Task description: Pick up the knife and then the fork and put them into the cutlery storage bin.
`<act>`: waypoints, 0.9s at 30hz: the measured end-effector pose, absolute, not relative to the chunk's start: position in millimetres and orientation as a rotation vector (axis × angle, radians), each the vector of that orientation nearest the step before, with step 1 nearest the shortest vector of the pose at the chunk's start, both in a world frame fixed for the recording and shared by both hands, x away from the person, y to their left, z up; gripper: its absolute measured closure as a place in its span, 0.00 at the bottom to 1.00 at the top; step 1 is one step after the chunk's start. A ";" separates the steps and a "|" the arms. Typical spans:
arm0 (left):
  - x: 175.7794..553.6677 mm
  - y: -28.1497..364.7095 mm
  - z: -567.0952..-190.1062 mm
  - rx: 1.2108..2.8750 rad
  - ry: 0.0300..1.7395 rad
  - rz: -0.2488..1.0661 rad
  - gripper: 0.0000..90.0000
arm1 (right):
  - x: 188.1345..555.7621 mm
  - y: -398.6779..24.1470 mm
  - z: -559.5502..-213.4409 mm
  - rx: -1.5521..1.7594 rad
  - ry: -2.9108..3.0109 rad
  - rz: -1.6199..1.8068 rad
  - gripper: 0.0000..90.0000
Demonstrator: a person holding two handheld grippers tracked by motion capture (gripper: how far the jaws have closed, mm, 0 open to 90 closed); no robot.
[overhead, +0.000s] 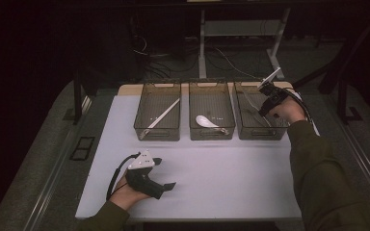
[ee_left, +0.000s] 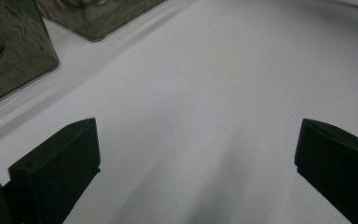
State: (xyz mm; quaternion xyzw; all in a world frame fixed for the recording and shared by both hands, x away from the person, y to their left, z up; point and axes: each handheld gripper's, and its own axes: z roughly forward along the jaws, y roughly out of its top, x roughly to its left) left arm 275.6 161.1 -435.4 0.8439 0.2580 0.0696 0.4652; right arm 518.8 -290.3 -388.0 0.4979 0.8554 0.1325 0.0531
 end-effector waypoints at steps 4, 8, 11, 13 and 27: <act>274.6 163.0 -436.0 2.072 0.631 0.169 0.00 | 516.6 -289.8 -392.9 1.509 2.593 0.433 0.86; 274.5 164.9 -435.7 2.067 0.635 0.173 0.00 | 511.5 -292.3 -384.4 1.491 2.563 0.536 0.81; 274.3 165.0 -435.8 2.068 0.634 0.175 0.00 | 503.9 -293.8 -375.9 1.462 2.542 0.637 0.74; 274.2 164.8 -436.0 2.070 0.635 0.176 0.00 | 497.7 -294.2 -371.7 1.443 2.530 0.691 0.71; 273.9 164.4 -436.7 2.076 0.632 0.175 0.00 | 445.8 -303.7 -368.7 1.333 2.446 0.954 0.46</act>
